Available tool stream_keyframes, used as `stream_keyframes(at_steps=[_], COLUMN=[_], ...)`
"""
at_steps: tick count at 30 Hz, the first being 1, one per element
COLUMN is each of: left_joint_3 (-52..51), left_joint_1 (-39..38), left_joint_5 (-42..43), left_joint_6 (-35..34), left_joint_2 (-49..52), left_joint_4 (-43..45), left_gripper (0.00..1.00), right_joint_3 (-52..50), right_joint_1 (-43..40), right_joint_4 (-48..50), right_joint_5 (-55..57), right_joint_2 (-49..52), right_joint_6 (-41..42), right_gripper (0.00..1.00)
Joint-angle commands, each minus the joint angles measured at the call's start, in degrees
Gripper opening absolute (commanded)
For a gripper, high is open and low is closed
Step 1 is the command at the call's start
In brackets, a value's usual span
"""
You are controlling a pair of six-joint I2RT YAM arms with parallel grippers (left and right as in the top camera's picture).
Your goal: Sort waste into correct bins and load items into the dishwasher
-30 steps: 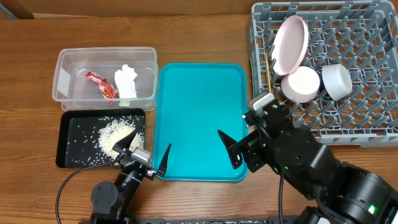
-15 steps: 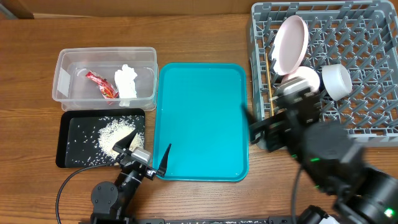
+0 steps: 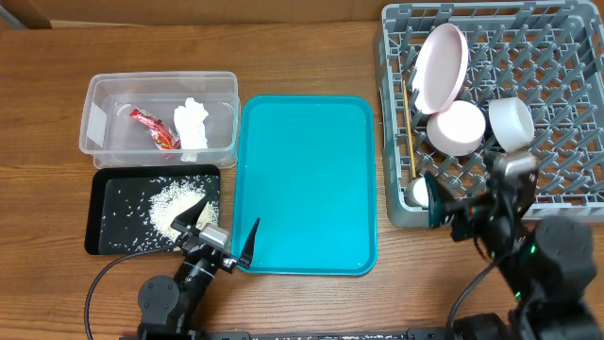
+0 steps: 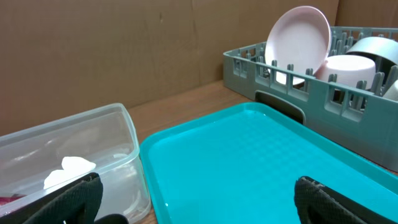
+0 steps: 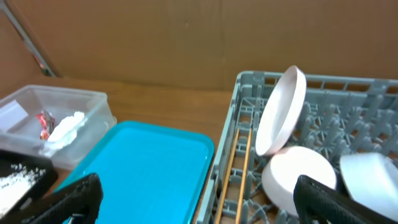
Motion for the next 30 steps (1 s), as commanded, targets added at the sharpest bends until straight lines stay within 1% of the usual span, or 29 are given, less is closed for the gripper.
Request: stream_keyframes(at_steps=[1, 4, 8, 12, 16, 30], left_joint_3=[-0.2, -0.2, -0.2, -0.2, -0.2, -0.2], left_joint_1=[0.3, 0.3, 0.3, 0.3, 0.3, 0.3], left_joint_5=[0.4, 0.4, 0.4, 0.4, 0.4, 0.4], left_joint_6=[0.9, 0.9, 0.9, 0.9, 0.9, 0.9], left_joint_2=[-0.5, -0.5, -0.5, -0.5, -0.5, -0.5], left_joint_4=[0.0, 0.0, 0.0, 0.0, 0.0, 0.0], left_gripper=[1.0, 1.0, 1.0, 1.0, 1.0, 1.0], right_joint_3=[-7.8, -17.0, -26.3, -34.6, -40.4, -40.2], right_joint_1=[-1.9, -3.5, -5.7, -8.0, -9.2, -9.2], right_joint_4=[3.8, 7.1, 11.5, 19.0, 27.6, 27.3], right_joint_5=[-2.8, -3.5, -6.4, -7.4, -7.9, -7.8], right_joint_2=[-6.9, -13.6, -21.0, -27.4, -27.5, -27.5], right_joint_6=[-0.5, -0.2, -0.2, -0.2, -0.3, -0.3], right_gripper=[1.0, 1.0, 1.0, 1.0, 1.0, 1.0])
